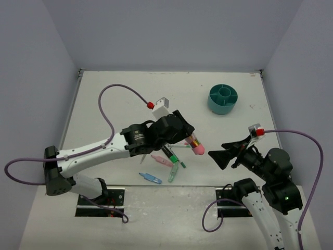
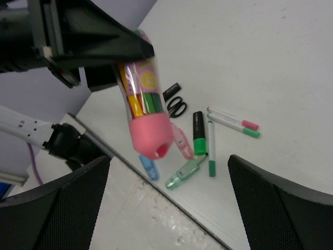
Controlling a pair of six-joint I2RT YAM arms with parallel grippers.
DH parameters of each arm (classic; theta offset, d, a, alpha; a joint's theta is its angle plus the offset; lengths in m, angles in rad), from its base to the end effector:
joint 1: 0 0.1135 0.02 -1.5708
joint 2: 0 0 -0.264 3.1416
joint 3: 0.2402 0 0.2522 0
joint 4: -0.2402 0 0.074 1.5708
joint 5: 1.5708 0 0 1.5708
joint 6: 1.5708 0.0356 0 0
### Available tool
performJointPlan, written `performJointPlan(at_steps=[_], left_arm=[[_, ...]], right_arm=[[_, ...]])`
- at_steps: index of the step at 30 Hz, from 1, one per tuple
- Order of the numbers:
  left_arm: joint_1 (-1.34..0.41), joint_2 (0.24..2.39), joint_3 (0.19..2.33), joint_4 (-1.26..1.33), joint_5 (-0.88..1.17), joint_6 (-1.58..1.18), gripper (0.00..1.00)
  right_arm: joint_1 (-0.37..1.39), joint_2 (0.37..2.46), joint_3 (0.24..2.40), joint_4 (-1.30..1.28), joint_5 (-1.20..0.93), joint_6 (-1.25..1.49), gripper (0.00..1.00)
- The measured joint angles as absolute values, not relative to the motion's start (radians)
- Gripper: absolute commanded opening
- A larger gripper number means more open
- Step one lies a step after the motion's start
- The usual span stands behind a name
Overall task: Sort the stationery into containers
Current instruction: Place the stationery in the storage box.
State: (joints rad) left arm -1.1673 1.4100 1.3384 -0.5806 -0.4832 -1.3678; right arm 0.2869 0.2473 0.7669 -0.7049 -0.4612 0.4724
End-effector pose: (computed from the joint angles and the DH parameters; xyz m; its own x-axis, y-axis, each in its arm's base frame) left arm 0.1370 -0.2788 0.3524 -0.7037 -0.5606 -0.4364 -0.0984 0.6853 -0.7216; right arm 0.0444 0.0296 0.3323 -0.4636 0.2881 -0.8379 -0.5188 0.6783 0.5203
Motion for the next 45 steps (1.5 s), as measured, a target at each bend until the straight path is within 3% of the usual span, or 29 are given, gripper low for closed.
performJointPlan(at_steps=[6, 12, 22, 28, 30, 32, 35, 36, 39, 40, 45], left_arm=[[-1.165, 1.179, 1.174, -0.351, -0.501, -1.368, 0.0], [-1.165, 1.148, 1.052, -0.137, -0.489, -1.368, 0.0], [-1.166, 1.173, 1.004, 0.039, -0.446, -1.368, 0.0], [-1.168, 1.195, 1.001, 0.096, -0.441, -1.368, 0.0], [-1.168, 1.2, 1.0, 0.104, -0.44, -1.368, 0.0], [-1.168, 1.204, 0.998, 0.113, -0.441, -1.365, 0.0], [-1.165, 1.205, 0.988, 0.138, -0.454, -1.367, 0.0], [-1.164, 1.205, 0.985, 0.144, -0.458, -1.367, 0.05], [-1.165, 1.206, 0.982, 0.157, -0.461, -1.354, 0.89], [-1.165, 1.206, 0.98, 0.165, -0.46, -1.332, 1.0], [-1.174, 1.202, 0.989, 0.118, -0.469, -1.245, 1.0]], right_arm=[[0.287, 0.248, 0.618, -0.462, -0.618, 0.573, 0.99], [0.287, 0.271, 0.524, -0.151, -0.755, 0.732, 0.98], [0.289, 0.368, 0.499, 0.09, -0.829, 0.878, 0.82], [0.324, 0.444, 0.499, 0.136, -0.812, 0.914, 0.64], [0.329, 0.456, 0.504, 0.144, -0.8, 0.921, 0.44], [0.331, 0.471, 0.514, 0.15, -0.792, 0.925, 0.03], [0.334, 0.497, 0.529, 0.146, -0.777, 0.93, 0.0], [0.335, 0.501, 0.532, 0.142, -0.775, 0.927, 0.0], [0.337, 0.504, 0.553, 0.099, -0.761, 0.899, 0.0], [0.34, 0.504, 0.568, 0.069, -0.749, 0.882, 0.0], [0.342, 0.544, 0.69, -0.109, -0.658, 0.771, 0.0]])
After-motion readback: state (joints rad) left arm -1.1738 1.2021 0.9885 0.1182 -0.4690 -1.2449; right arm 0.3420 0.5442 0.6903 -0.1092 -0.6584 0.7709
